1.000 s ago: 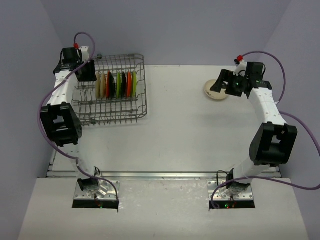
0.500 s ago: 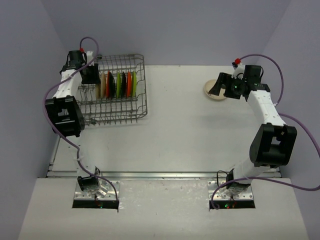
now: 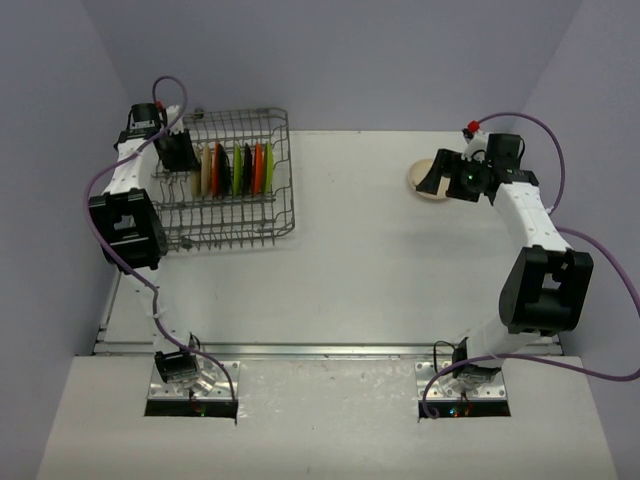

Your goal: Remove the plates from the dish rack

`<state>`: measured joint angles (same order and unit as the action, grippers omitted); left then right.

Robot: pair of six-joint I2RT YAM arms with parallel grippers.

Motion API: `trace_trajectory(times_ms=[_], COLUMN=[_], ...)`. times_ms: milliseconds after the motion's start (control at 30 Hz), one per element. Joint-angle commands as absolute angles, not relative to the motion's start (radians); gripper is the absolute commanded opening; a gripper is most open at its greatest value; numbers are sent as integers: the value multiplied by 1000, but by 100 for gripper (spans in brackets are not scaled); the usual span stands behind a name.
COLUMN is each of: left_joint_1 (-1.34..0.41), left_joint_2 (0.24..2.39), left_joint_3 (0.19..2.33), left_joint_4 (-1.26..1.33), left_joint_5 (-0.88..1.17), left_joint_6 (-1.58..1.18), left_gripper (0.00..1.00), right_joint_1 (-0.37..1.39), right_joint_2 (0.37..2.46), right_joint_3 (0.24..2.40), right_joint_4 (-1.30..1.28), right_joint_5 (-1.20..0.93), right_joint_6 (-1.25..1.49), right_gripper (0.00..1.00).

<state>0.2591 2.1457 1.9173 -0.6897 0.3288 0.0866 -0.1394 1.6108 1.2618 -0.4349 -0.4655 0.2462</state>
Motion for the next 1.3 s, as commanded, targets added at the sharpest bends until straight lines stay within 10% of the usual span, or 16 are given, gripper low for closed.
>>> trace_trajectory(times_ms=[0,300,667,1267], left_joint_1=[280,293,305,-462], left_joint_2=[2133,2142,2052,1258], left_joint_3=[1972,2133,2280,1123], left_joint_4=[-686,-752,-770,-236], left_joint_5=[390,422,538,4], left_joint_6=[63,46,100,1174], left_gripper=[18,0,0,0], right_joint_1=[-133,-132,-133,-41], right_joint_2=[1575,1573,1564,1553], right_joint_3=[1251,1236,1243,1256], right_joint_4=[-399,-394,-400,-375], right_joint_5=[-484,-495,-518,-852], right_joint_6=[252,261,282,441], right_gripper=[99,99,99,99])
